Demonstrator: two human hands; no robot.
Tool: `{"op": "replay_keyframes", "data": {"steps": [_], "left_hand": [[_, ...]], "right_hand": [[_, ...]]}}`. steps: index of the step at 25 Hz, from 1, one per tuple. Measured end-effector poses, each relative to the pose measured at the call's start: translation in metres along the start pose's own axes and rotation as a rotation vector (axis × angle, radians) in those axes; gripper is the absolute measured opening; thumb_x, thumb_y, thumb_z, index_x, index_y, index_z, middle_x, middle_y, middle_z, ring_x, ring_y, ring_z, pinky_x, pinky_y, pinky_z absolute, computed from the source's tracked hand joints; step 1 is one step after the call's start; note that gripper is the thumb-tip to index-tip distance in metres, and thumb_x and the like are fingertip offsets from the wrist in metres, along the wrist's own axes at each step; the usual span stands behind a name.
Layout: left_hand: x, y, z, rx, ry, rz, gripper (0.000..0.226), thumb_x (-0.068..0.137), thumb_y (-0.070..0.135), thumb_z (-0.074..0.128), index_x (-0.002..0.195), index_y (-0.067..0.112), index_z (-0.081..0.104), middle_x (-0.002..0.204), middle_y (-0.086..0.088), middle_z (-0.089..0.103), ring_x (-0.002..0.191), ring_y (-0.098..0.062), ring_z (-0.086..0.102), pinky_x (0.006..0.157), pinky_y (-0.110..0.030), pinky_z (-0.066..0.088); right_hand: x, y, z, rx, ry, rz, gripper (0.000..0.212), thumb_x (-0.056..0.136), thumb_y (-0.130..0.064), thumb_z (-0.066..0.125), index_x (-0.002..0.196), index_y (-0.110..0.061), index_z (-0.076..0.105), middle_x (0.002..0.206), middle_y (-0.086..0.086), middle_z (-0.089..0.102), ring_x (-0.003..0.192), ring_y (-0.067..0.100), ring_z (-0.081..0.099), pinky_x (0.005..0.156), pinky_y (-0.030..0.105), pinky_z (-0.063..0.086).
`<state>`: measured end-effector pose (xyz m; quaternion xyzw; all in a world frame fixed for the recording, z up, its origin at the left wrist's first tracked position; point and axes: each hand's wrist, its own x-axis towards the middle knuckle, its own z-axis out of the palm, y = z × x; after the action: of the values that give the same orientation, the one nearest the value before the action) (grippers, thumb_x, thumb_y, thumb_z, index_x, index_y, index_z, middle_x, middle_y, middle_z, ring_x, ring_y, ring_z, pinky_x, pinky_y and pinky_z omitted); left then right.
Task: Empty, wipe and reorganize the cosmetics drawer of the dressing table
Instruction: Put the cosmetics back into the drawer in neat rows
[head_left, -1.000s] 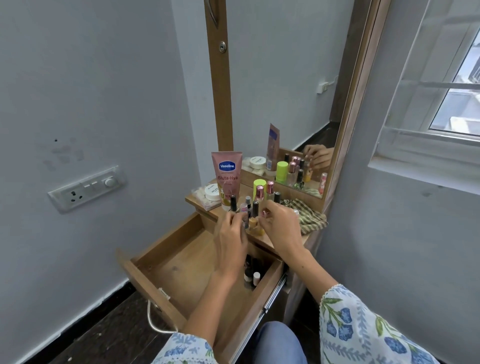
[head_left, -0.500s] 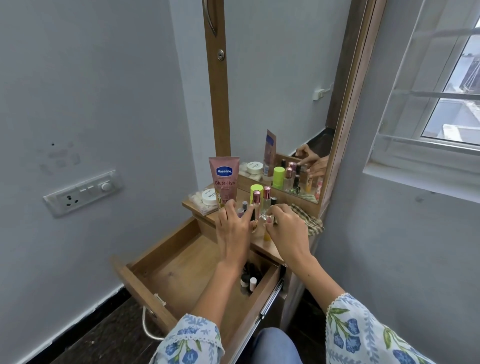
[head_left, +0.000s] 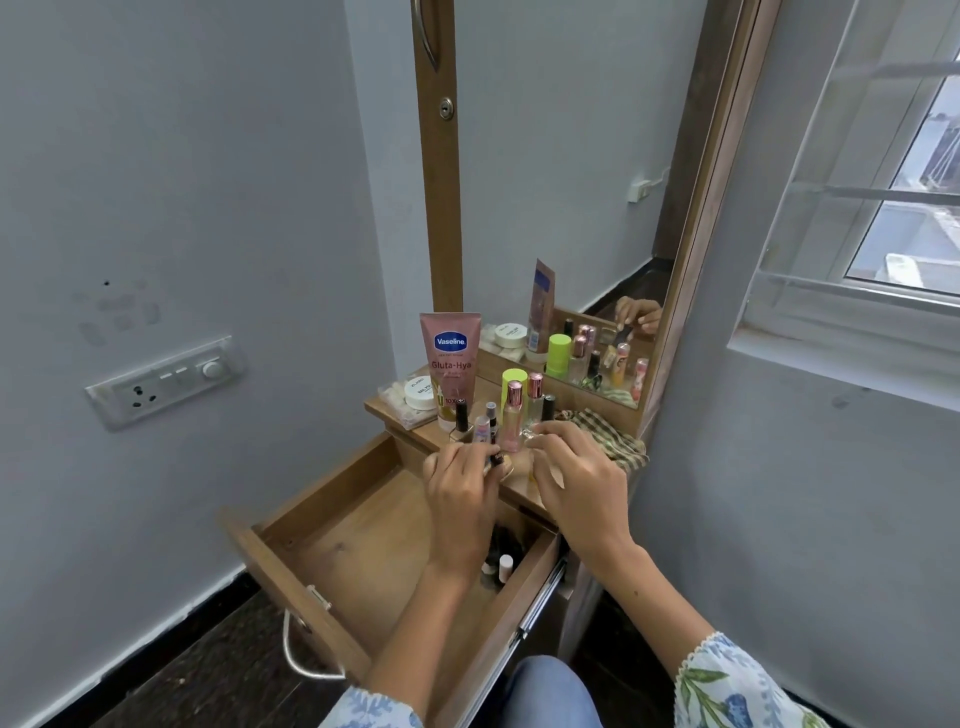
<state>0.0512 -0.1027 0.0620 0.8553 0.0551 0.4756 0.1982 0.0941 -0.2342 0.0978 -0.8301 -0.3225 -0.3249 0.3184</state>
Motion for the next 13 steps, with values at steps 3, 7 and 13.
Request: {"op": "replay_keyframes", "data": {"steps": [3, 7, 13], "left_hand": [[-0.02, -0.022, -0.023, -0.062, 0.01, -0.091, 0.023, 0.086, 0.031, 0.065, 0.105, 0.017, 0.065, 0.097, 0.015, 0.063, 0.09, -0.001, 0.053, 0.081, -0.016, 0.033], [-0.038, -0.051, -0.041, 0.031, -0.085, -0.188, 0.024, 0.081, 0.016, 0.073, 0.103, 0.009, 0.07, 0.093, 0.002, 0.07, 0.087, -0.016, 0.064, 0.077, -0.029, 0.047], [-0.041, -0.063, -0.04, 0.066, -0.128, -0.323, 0.019, 0.079, 0.017, 0.075, 0.097, 0.014, 0.07, 0.089, 0.002, 0.07, 0.084, -0.018, 0.063, 0.075, -0.029, 0.043]], "right_hand": [[-0.008, -0.012, 0.009, 0.019, -0.074, -0.092, 0.009, 0.083, -0.005, 0.067, 0.085, -0.012, 0.071, 0.096, -0.003, 0.069, 0.083, 0.01, 0.065, 0.057, 0.022, 0.053], [-0.008, -0.036, 0.036, 0.03, -0.377, -0.062, 0.023, 0.091, -0.009, 0.056, 0.111, -0.011, 0.067, 0.118, 0.002, 0.063, 0.1, 0.017, 0.063, 0.068, 0.029, 0.055], [0.003, -0.059, 0.079, -0.051, -0.487, -0.081, 0.053, 0.09, -0.002, 0.053, 0.141, -0.004, 0.04, 0.152, 0.015, 0.032, 0.144, 0.027, 0.024, 0.117, 0.035, 0.022]]}}
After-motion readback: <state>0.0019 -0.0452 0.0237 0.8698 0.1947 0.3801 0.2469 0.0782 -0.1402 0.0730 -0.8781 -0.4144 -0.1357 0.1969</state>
